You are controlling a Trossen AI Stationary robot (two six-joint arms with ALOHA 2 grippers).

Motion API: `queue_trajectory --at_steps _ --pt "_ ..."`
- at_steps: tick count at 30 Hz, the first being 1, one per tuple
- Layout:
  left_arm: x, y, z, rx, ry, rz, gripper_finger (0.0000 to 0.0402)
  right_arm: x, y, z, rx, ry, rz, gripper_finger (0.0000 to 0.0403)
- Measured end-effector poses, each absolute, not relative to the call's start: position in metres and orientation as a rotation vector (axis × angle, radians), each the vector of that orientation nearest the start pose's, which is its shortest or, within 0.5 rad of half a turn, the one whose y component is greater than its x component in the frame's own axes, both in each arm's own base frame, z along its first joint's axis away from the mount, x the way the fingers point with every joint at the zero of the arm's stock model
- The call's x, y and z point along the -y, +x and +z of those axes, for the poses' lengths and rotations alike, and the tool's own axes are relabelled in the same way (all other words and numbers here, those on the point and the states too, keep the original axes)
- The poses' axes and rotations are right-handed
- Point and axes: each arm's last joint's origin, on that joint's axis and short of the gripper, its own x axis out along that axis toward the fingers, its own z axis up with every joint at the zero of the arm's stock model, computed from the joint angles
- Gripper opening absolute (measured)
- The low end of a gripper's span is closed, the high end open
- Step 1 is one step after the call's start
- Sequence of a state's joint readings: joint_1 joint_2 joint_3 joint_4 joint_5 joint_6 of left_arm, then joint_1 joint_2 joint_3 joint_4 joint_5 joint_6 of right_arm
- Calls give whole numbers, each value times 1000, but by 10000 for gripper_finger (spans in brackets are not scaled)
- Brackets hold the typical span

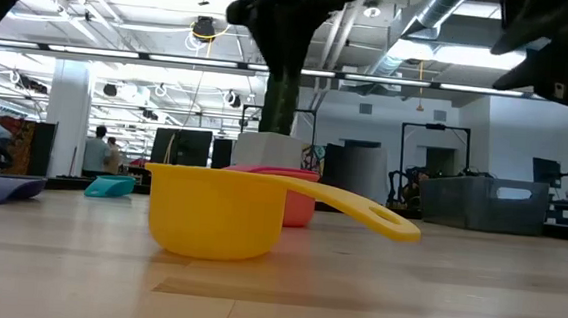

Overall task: Nest measuring cups in basket
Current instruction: Stack the blue measuring cup on top of the red measuring cup

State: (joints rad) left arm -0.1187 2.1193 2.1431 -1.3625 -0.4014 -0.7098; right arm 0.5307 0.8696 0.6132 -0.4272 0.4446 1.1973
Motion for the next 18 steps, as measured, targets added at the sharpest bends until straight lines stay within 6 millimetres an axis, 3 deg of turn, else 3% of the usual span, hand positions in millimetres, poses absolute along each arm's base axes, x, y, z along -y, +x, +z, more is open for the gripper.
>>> queue_trajectory --at_steps 4,8,15,18 --pt "52 416 280 -1176 -249 704 135 -82 152 239 -600 846 -283 202" --pt "55 403 274 -1136 -296 710 135 -87 148 238 -619 842 -262 198" --pt "43 364 273 -917 -473 728 135 -88 147 238 -620 834 -256 200" --pt "31 356 262 -833 -551 769 135 -84 149 237 -608 834 -289 202"
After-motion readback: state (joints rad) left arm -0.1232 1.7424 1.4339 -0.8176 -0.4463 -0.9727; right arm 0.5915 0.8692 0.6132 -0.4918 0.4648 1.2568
